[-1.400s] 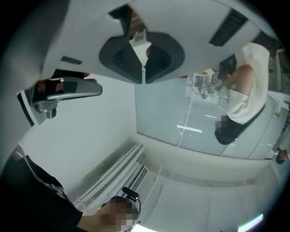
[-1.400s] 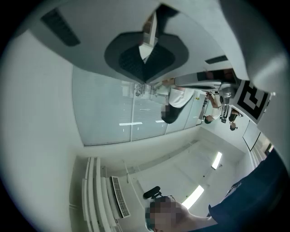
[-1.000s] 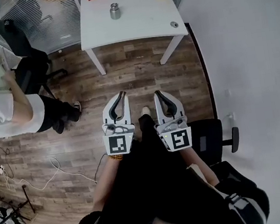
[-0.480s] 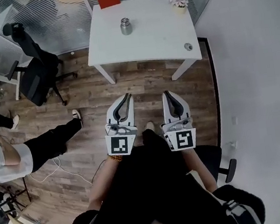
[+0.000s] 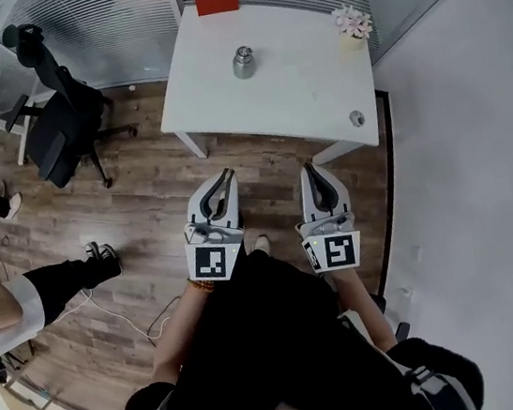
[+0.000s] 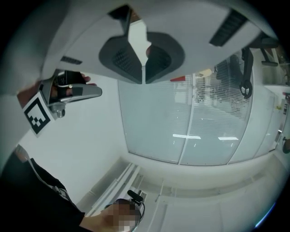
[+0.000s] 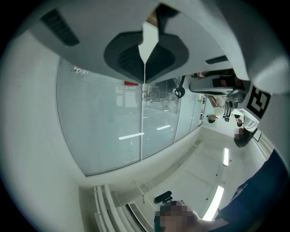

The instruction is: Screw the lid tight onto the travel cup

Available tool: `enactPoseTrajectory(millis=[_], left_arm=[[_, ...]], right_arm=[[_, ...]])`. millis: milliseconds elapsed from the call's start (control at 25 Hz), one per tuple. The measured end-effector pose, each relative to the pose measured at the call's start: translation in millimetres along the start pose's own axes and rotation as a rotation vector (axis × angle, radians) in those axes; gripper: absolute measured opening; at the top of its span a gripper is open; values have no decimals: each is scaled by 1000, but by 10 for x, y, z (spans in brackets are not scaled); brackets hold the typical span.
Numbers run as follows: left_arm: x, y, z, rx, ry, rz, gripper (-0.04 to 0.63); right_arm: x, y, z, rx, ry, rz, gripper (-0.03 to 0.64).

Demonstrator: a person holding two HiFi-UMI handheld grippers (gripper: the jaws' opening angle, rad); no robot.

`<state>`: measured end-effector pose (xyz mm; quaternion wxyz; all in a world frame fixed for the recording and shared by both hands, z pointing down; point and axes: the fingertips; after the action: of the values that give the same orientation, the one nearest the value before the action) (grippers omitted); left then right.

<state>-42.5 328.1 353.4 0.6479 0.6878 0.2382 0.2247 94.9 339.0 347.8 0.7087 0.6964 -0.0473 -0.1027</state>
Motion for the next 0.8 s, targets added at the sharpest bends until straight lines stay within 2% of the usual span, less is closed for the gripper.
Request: enactPoseTrajectory(millis=[120,200,400,520,560,800], left_arm=[[-271,110,321,0,35,24,31],[-454,112,565,5,81,91,31],[-899,82,1050,11,158,128,31],[-1208,238,1332,13,134,-1,31],[-1298,284,1427,15,130,-14,31],[-1632,571,1949,-25,133,-6,31]], right_arm=[[14,-9,417,-3,5,-55,3],[28,-49,695,-5,14,-82,3],[95,-223,1315,-30,50,-60,3],[165,-169,1691,-44,67,-71,3],[189,-134,1806,-51,67,-67,3],[394,90,2436,-97,39,-31,3]])
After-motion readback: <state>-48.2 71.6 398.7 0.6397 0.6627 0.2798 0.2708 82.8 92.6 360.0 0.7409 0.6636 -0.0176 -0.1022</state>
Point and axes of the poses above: the fingertips, and each gripper's own axes: z forward along the fingers, x to its right, y out of its underside, and after that the axes turned 8 degrees about y, right-handed
